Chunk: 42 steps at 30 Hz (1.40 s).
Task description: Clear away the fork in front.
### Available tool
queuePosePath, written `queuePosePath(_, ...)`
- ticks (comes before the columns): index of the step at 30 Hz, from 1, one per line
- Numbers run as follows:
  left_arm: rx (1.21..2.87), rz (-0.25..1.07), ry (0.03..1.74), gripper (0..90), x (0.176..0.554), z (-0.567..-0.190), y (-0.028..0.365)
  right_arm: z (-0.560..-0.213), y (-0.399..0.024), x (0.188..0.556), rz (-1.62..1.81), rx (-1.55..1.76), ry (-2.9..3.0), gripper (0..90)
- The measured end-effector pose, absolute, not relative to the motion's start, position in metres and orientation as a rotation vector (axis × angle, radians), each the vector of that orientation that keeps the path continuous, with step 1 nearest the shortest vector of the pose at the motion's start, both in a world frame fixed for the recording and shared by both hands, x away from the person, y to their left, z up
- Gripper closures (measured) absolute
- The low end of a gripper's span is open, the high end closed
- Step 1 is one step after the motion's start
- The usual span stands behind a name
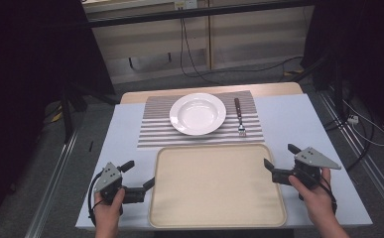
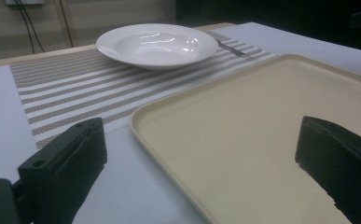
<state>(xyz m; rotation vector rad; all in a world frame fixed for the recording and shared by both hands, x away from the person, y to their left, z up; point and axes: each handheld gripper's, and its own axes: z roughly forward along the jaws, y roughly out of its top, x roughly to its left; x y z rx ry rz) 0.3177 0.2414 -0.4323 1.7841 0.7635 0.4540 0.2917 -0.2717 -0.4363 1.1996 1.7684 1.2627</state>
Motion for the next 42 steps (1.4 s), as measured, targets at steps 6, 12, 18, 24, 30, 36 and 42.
queuePosePath(6,1.800,0.452,0.753,2.3,0.319,-0.433,0.241,-0.432,-0.265,0.314,1.221,1.186,1.785,4.7)
queuePosePath(12,1.784,0.447,0.762,2.3,0.318,-0.433,0.243,-0.427,-0.257,0.330,1.188,1.160,1.807,4.7)
queuePosePath(18,1.775,0.441,0.754,2.4,0.316,-0.431,0.244,-0.422,-0.256,0.348,1.185,1.187,1.785,4.7)
queuePosePath(24,1.776,0.447,0.752,2.5,0.317,-0.431,0.244,-0.418,-0.257,0.364,1.191,1.222,1.761,5.6)
queuePosePath(30,1.761,0.445,0.756,2.6,0.317,-0.430,0.244,-0.418,-0.255,0.378,1.184,1.235,1.768,5.8)
queuePosePath(36,1.752,0.444,0.759,2.6,0.316,-0.430,0.245,-0.416,-0.250,0.394,1.167,1.239,1.784,5.8)
queuePosePath(42,1.752,0.437,0.763,2.6,0.316,-0.430,0.245,-0.416,-0.246,0.408,1.169,1.261,1.768,5.4)
